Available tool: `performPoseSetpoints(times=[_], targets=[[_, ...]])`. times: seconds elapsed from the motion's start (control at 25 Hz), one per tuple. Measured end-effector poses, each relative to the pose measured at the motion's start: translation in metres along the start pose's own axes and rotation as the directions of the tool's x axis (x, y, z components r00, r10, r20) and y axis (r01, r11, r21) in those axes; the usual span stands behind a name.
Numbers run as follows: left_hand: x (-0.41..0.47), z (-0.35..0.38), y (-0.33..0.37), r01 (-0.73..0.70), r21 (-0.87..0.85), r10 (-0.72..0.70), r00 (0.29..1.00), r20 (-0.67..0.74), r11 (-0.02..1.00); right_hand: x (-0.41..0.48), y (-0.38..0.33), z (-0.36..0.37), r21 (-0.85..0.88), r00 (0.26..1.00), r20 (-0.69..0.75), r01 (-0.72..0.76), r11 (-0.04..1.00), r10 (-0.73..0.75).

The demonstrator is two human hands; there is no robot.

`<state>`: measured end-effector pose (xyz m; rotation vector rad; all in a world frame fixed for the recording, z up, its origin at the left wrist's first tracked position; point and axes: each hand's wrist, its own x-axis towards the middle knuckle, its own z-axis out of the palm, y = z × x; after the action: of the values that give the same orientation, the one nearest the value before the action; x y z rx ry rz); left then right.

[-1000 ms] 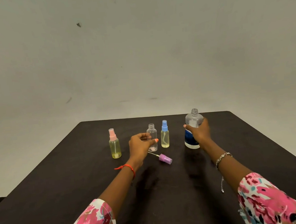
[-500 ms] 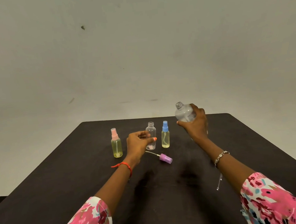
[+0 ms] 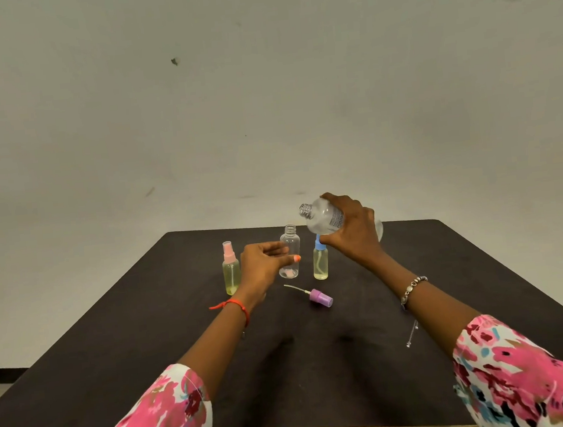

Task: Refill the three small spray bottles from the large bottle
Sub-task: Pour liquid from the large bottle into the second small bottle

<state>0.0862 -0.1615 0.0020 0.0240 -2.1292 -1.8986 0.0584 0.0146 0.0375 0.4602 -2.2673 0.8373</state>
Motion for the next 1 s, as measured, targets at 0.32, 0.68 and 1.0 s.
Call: performPoseSetpoints(times=[0.32,0.68,1.0], targets=[[-0.0029,-0.0008,0.0035,0.017,0.019,-0.017,1.0,0.024,1.0,0.0028,-0.0025,0.0026,-0.146,0.991,0.067,0.124,0.981,-0.115],[-0.005,0.0003,0.0042,0.018,0.035,-0.019,1.0,0.023,0.999,0.0022,-0.0001,-0.0016,-0.182,0.985,0.077,0.164,0.97,-0.152],[-0.0091,0.0017,0.006,0.013,0.005,-0.014,0.999,0.048,1.0,-0.0009,0.0023,-0.0058,-0.206,0.983,0.072,0.18,0.962,-0.169]])
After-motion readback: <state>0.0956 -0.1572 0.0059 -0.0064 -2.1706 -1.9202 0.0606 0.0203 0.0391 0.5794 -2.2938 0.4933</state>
